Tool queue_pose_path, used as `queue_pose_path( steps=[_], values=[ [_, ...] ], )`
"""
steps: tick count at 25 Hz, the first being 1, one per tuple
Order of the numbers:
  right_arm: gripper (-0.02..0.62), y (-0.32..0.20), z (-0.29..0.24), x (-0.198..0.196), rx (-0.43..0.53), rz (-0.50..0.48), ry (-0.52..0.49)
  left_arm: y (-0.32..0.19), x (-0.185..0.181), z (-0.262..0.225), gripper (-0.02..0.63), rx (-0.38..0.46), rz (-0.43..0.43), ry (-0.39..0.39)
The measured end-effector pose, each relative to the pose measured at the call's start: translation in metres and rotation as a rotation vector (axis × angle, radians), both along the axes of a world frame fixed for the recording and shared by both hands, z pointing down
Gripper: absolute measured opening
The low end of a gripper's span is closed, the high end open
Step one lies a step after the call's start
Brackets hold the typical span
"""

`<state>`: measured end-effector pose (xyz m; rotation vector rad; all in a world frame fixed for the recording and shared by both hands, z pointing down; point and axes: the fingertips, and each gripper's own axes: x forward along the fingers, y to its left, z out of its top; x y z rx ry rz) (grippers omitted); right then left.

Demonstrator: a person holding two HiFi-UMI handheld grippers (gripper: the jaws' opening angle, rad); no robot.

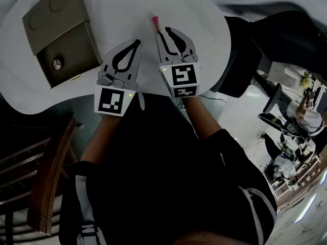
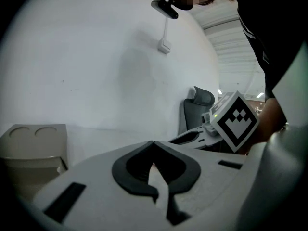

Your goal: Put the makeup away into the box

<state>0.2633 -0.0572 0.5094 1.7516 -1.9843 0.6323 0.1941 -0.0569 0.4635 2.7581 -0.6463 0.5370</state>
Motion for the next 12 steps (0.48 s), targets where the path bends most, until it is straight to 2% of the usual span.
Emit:
queue_pose_path(
  steps=[6,12],
  values=[
    [0.158,0.001,0.02,0.003,-0.095,-0.014,-0.008,-0.001,0.008,0.002,0.008,-0.014,0.003,-0.011],
    [0.167,0.0,0.05,-0.008,-0.166,-0.008,-0.011,-0.005,-0.005,0.021,0.008,-0.031,-0.004,-0.025]
  ],
)
